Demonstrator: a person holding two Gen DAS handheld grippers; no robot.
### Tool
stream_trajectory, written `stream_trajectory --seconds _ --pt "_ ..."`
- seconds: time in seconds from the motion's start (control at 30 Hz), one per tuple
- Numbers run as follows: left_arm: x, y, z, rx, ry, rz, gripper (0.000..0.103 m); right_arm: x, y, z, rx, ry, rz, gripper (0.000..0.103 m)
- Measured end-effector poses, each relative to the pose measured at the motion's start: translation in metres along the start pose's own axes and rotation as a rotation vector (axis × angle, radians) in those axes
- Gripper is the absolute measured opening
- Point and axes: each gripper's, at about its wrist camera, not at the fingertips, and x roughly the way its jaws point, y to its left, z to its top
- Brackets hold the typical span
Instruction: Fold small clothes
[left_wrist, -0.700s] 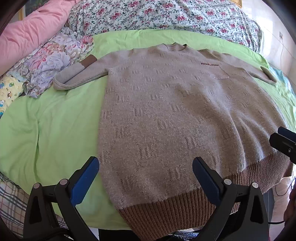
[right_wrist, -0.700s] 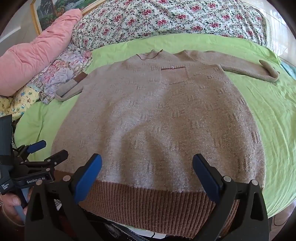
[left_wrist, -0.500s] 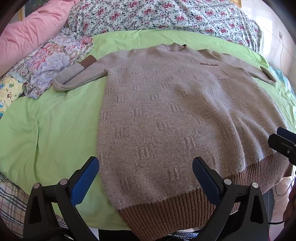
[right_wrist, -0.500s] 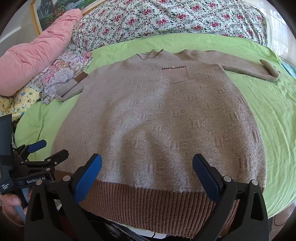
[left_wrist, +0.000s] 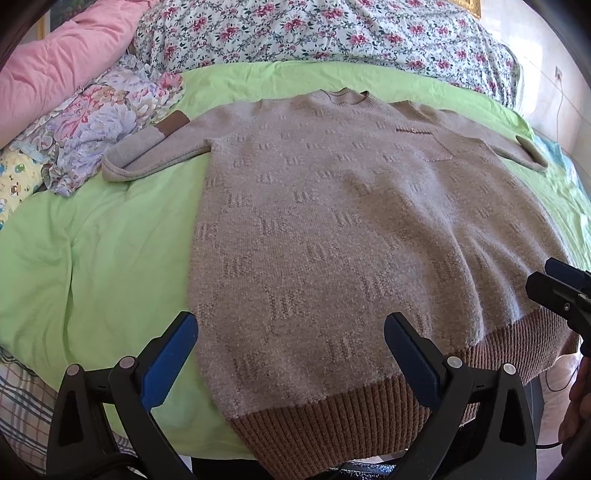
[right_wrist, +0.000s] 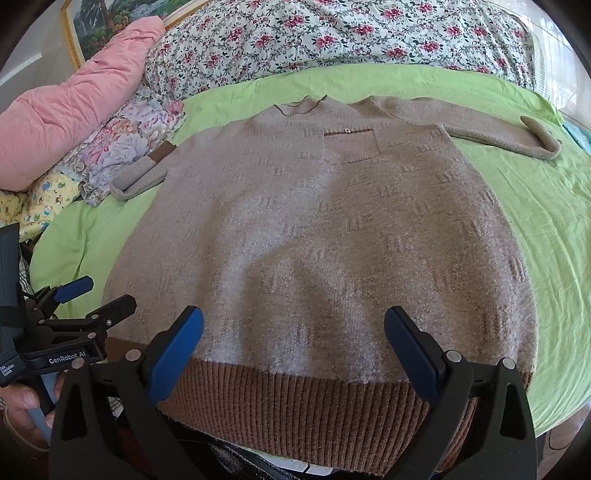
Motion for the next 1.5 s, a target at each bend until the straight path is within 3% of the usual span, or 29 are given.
stream_trajectory --seconds 0.33,0.73,0.97,1.33,1.5 --pt "0.001 -0.002 0.002 0.022 -0.009 0.023 0.101 0.002 0.001 0.0 0.002 0.014 0.002 0.098" --pt "0.007 -0.001 0.008 0.012 -0.008 -0.009 0.101 0.004 0.002 0.005 0.008 0.066 -0.021 0.098" --pt "0.016 -0.002 0.019 0.024 0.001 -0.023 0.101 0.007 -0.012 0.013 0.034 0.0 -0.001 0.098" --pt "0.04 0.004 0.055 0.0 0.049 -0.027 0.101 -0.013 -0.101 0.043 0.216 -0.072 -0.067 0.098" --pt "0.045 0.002 0.078 0.006 0.02 -0.023 0.101 -0.026 -0.177 0.064 0.448 -0.105 -0.017 0.098"
